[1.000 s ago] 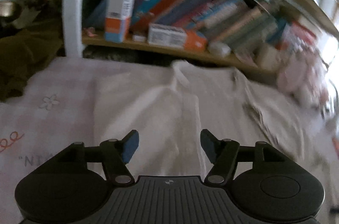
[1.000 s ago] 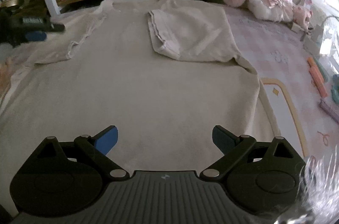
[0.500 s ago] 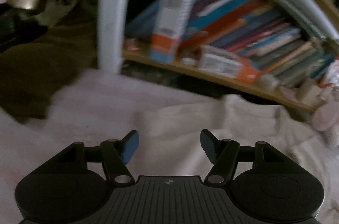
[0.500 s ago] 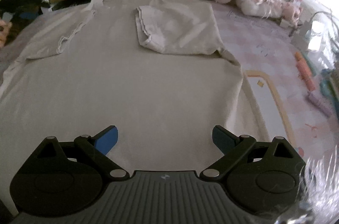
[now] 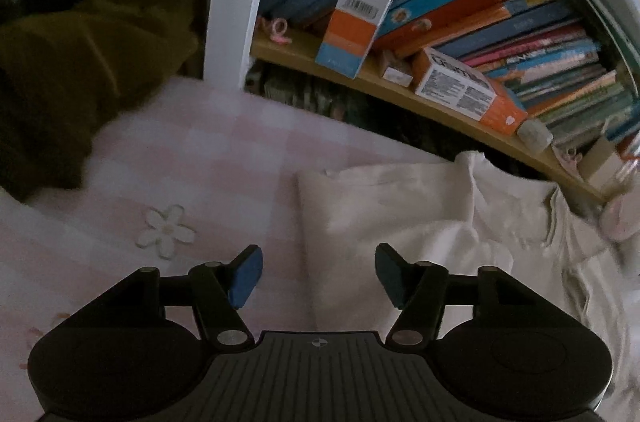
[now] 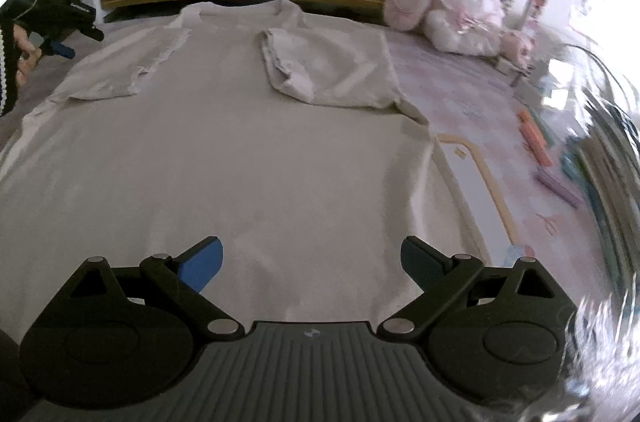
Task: Fold clothes
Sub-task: 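Grasp the folded side edge with the left gripper and pull it straight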
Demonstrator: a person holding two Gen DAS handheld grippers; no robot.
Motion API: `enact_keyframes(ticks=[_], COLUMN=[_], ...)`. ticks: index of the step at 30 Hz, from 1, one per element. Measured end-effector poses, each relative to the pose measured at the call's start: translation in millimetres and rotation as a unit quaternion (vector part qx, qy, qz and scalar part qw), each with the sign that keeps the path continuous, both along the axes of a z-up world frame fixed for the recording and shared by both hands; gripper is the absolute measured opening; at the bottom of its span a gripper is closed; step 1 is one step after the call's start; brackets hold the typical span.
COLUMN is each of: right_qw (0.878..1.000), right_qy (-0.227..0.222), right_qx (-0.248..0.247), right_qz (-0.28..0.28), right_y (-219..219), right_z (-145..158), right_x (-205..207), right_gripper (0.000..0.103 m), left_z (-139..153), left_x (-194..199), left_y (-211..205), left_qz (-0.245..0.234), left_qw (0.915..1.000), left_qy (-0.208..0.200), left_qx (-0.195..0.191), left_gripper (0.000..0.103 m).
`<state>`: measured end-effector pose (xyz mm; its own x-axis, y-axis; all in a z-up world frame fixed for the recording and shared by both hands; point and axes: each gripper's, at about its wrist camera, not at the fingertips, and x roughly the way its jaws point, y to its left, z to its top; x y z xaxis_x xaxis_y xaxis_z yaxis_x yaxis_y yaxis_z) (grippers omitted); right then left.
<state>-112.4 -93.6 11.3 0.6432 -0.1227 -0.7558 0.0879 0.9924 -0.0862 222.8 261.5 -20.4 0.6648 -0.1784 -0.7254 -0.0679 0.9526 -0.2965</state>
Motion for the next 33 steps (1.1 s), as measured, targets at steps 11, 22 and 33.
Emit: enact_keyframes(ticks=[11,22,33], right_qw=[1.0,0.999,0.999], right_qy=[0.009,0.017,0.016], right_qx=[-0.002,-0.002,0.016], right_qz=[-0.021,-0.031,-0.029], right_y=[-2.5,-6.3,-8.1], right_z=[0.1,-1.1,-4.3], right_x=[-9.0,-9.4,-11.8], right_gripper=[0.096,0.096,0.096], left_z=[-4.1,-3.0,-3.8], left_x=[14.2,18.8,16.9], left_y=[-15.1,-31.4,-24.1], left_qz=[-0.013,-0.017,-0.021], left_qw=[0.9998,0.9994,0.9998], left_qy=[-0.015,-0.008,-0.003], left_qx=[0.003,0.03,0.004], left_gripper=[0.06,0.011,0.018])
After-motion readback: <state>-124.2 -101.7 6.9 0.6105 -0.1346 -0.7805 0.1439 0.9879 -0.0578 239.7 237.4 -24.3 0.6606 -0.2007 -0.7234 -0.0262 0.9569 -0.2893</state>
